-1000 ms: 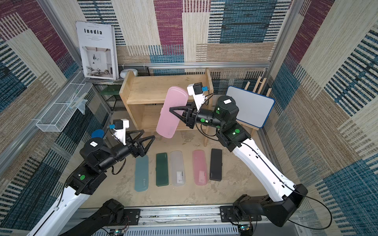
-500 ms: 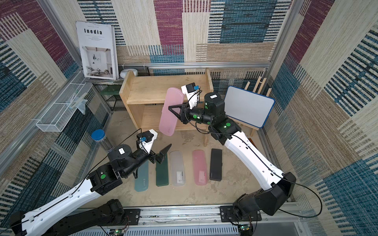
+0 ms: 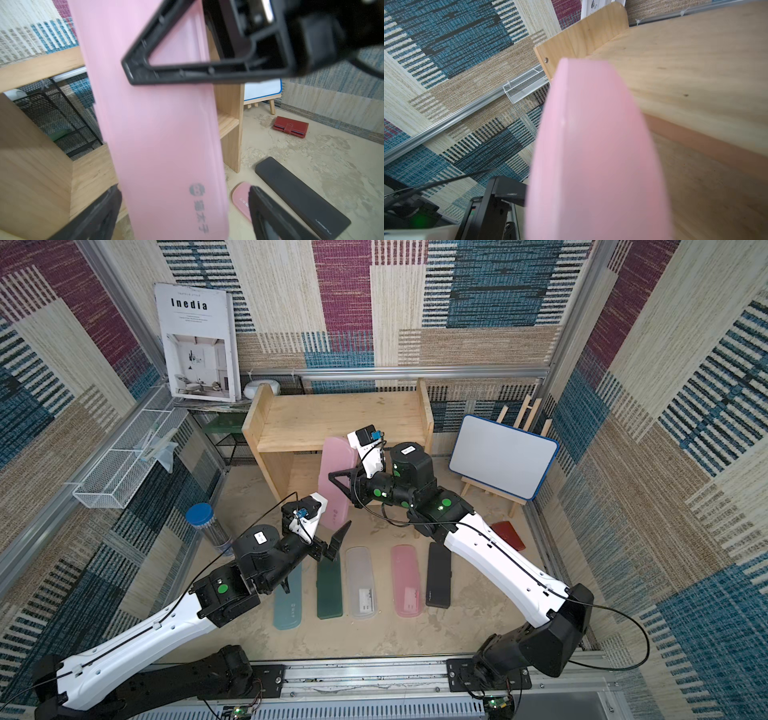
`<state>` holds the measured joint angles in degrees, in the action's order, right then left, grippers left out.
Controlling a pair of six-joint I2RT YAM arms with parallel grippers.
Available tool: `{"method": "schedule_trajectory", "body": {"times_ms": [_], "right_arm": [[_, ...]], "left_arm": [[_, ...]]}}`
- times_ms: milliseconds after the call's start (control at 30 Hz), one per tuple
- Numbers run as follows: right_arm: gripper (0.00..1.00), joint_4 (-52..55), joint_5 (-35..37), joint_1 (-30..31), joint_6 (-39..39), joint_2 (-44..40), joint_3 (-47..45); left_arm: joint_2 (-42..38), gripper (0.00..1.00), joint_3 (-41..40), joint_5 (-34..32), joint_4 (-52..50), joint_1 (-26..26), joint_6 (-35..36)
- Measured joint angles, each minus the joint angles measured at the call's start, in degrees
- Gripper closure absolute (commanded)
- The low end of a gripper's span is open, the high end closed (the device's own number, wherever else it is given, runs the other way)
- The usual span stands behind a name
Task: Remove the pencil cases from the shelf
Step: Pick up the pencil case from the shelf.
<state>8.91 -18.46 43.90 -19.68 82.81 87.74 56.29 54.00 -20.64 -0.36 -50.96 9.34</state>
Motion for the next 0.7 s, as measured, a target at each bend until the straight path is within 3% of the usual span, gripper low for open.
{"method": "schedule_trajectory", "body": {"times_ms": [433,700], "right_arm": [[1.0,0.39,1.62,2.29,-0.04,0.04,0.2],[1.0,-1.53,1.64,2.69,-0.57,0.22,0.59]], "left_arm": [[3.78,0.03,1.9,-5.4,-0.22,0.09,-1.86],[3.21,0.38,2.4,-6.93,-0.13,0.15,-4.42]]}}
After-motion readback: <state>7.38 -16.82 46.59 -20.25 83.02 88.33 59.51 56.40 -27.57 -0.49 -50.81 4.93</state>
